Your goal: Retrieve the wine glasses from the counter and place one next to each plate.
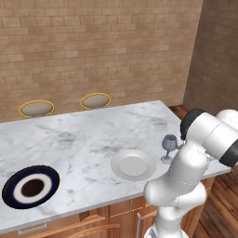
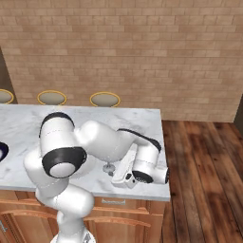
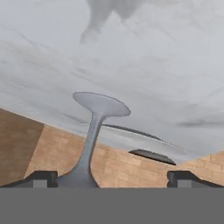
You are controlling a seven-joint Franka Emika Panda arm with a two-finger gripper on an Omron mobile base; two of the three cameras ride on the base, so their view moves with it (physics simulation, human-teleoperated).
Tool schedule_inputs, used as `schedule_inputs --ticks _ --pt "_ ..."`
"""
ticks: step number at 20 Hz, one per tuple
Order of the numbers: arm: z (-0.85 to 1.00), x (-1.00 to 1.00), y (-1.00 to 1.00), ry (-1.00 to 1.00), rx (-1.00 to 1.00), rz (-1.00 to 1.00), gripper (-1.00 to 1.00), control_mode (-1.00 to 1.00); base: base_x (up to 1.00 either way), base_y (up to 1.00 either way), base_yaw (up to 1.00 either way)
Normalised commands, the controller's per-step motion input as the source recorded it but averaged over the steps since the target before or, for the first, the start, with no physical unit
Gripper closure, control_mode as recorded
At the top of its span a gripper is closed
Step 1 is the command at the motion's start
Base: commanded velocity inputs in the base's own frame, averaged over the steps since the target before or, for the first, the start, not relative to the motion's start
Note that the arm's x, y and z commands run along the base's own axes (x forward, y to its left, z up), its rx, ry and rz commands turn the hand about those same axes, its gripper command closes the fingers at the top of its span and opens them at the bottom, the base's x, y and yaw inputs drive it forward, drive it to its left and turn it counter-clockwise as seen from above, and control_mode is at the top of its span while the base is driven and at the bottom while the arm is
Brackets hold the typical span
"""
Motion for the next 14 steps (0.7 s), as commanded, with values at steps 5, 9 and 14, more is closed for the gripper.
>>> schedule_inputs --ticks 5,9,14 --pt "0.90 -0.60 0.00 0.06 0.09 0.00 -1.00 -1.00 0.00 0.00 0.00" --pt "1.00 -0.78 0.00 0.05 0.07 0.00 -1.00 -1.00 0.00 0.00 0.00" --pt "0.98 -0.95 0.30 0.01 0.01 0.00 -1.00 -1.00 0.00 0.00 0.00"
